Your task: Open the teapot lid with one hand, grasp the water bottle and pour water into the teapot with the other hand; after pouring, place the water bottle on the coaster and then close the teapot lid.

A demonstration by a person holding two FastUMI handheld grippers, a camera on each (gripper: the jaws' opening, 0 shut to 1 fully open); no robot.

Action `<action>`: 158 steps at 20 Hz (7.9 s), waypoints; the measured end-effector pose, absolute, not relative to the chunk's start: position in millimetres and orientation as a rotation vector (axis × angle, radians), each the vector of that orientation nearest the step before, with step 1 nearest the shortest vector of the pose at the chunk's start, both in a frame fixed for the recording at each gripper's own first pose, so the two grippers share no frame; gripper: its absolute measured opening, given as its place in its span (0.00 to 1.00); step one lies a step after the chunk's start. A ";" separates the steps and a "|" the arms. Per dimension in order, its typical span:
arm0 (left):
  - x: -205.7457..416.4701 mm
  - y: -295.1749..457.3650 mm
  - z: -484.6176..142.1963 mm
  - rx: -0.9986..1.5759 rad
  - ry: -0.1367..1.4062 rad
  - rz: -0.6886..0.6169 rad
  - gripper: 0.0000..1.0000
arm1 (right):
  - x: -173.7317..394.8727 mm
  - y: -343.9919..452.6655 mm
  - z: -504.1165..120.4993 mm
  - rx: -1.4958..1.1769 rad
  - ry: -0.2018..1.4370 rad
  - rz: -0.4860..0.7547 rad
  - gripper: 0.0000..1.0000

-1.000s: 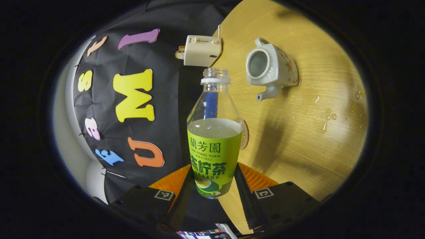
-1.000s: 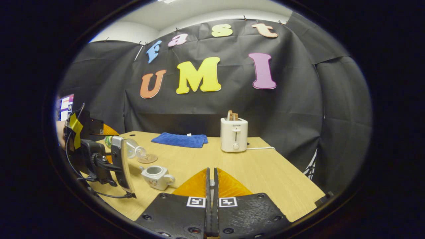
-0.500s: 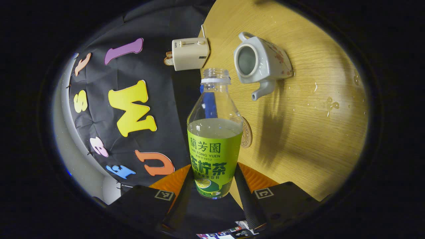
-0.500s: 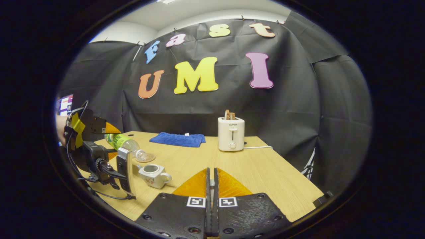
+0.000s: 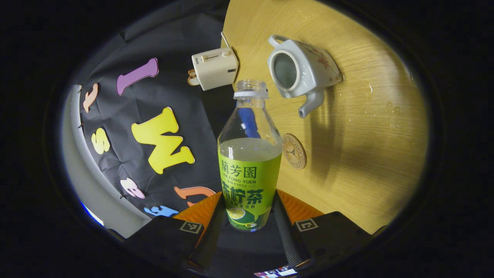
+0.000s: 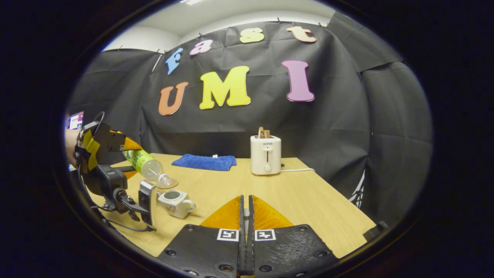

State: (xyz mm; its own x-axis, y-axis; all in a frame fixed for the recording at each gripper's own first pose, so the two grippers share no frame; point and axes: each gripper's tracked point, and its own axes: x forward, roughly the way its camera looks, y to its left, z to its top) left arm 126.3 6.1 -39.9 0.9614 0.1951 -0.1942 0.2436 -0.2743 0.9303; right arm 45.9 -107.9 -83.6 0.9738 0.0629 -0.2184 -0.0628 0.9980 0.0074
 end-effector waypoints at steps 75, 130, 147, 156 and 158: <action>94.5 35.6 -44.2 0.882 0.260 -0.020 0.72 | 33.6 -90.6 -56.5 0.007 0.175 0.063 0.00; 222.8 18.2 -102.7 -0.071 0.306 -0.134 0.99 | 71.4 -47.8 -102.1 -0.011 0.250 0.096 0.00; 90.7 127.9 -62.0 -0.041 0.211 0.079 0.99 | 115.5 53.3 -75.3 -0.054 0.201 0.298 0.00; 65.3 154.4 -54.6 -0.056 0.177 0.123 0.99 | 120.2 76.3 -99.9 -0.064 0.235 0.338 0.00; 63.6 154.7 -54.6 -0.055 0.178 0.122 0.99 | 121.4 76.6 -104.1 -0.068 0.237 0.338 0.00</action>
State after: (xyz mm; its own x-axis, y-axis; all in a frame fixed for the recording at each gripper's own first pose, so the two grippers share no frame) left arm 63.6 154.7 -54.6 0.9768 0.1160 -0.1801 -0.1258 0.9911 -0.0440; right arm 121.4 76.6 -104.1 0.9160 0.3206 -0.2410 -0.3364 0.9414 -0.0263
